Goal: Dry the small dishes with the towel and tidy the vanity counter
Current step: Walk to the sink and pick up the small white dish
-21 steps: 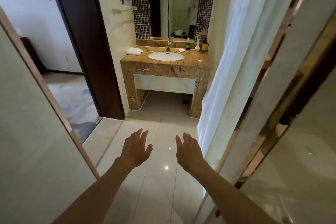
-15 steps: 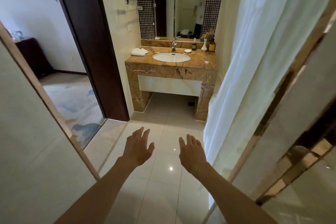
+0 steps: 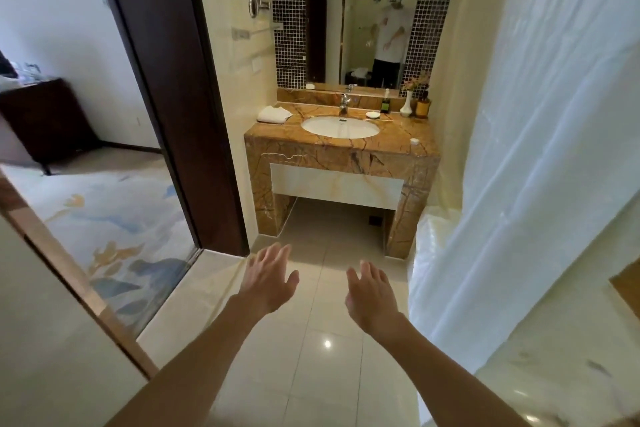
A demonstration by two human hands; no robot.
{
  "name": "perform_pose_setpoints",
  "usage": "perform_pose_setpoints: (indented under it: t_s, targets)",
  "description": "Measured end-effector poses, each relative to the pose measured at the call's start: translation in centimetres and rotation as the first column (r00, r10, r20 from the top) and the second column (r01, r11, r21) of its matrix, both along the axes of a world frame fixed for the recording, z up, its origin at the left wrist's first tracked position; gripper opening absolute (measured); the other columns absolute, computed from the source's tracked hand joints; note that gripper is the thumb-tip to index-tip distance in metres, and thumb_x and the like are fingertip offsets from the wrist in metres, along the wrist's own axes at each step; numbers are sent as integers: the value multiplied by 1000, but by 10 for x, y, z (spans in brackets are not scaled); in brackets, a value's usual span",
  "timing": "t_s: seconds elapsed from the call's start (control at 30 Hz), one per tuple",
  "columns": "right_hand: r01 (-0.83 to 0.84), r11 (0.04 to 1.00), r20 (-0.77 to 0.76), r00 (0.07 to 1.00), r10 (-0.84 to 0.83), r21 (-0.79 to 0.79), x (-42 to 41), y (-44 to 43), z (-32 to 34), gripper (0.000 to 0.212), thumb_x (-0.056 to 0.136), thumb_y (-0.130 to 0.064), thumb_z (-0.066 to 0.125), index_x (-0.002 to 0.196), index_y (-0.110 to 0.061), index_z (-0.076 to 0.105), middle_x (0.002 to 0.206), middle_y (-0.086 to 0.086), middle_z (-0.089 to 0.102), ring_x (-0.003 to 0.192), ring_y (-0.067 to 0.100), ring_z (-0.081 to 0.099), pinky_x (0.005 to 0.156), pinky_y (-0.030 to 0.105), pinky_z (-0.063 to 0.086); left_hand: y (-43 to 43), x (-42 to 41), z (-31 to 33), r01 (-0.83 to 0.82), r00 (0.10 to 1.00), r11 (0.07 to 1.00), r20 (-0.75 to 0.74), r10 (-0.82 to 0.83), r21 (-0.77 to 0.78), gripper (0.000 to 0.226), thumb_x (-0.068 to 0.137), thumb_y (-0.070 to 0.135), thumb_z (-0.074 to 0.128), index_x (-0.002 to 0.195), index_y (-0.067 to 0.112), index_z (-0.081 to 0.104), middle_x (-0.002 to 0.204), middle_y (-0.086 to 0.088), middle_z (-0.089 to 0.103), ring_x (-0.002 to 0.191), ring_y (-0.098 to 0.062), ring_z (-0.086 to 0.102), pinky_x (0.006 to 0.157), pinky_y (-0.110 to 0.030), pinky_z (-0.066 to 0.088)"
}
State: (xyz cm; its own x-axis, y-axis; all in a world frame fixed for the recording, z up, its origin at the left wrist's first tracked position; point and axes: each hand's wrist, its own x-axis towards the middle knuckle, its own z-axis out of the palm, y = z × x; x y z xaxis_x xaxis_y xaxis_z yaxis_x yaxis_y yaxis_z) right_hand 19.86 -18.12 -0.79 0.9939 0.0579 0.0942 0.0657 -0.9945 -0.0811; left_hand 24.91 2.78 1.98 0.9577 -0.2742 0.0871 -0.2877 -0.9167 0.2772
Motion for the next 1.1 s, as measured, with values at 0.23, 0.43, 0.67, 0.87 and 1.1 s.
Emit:
perform_pose_setpoints:
  t_s: [0.23, 0.43, 0.67, 0.87, 1.1]
  targets:
    - [24, 998, 16, 1000, -25, 52, 75, 0, 10, 35, 89, -17, 52, 123, -14, 45, 122, 11, 52, 109, 24, 51, 102, 34, 41, 1, 89, 1, 36, 999, 999, -3, -36, 8, 61, 89, 45, 44, 142, 20, 29, 145, -5, 41, 130, -27, 40, 107, -47, 31]
    - [51, 997, 9, 999, -52, 61, 147, -23, 8, 31, 88, -16, 51, 119, -15, 46, 119, 9, 52, 110, 24, 49, 104, 35, 38, -22, 164, -5, 58, 998, 998, -10, -58, -36, 59, 91, 42, 44, 143, 17, 29, 148, -7, 37, 133, -29, 37, 107, -48, 29]
    - [82, 995, 15, 996, -83, 51, 251, -61, 10, 45, 92, -22, 49, 135, -13, 38, 138, 13, 42, 130, 29, 38, 114, 42, 27, -69, 273, -5, 78, 997, 996, 2, -78, -30, 61, 93, 44, 40, 146, 18, 25, 155, -8, 28, 140, -28, 28, 113, -48, 24]
    - [77, 997, 31, 996, -78, 12, 342, -95, 24, 53, 96, -26, 47, 144, -12, 29, 148, 17, 36, 139, 32, 30, 117, 43, 24, -109, 363, 10, 83, 995, 995, 58, -80, -53, 56, 91, 45, 42, 140, 20, 32, 145, -5, 41, 130, -27, 39, 108, -47, 29]
    - [71, 997, 22, 997, -71, 13, 432, -119, 27, 50, 96, -24, 44, 142, -8, 33, 144, 22, 39, 135, 35, 35, 115, 44, 27, -128, 451, 4, 59, 997, 997, 47, -56, -56, 57, 90, 46, 42, 140, 21, 32, 145, -6, 41, 131, -26, 38, 108, -45, 29]
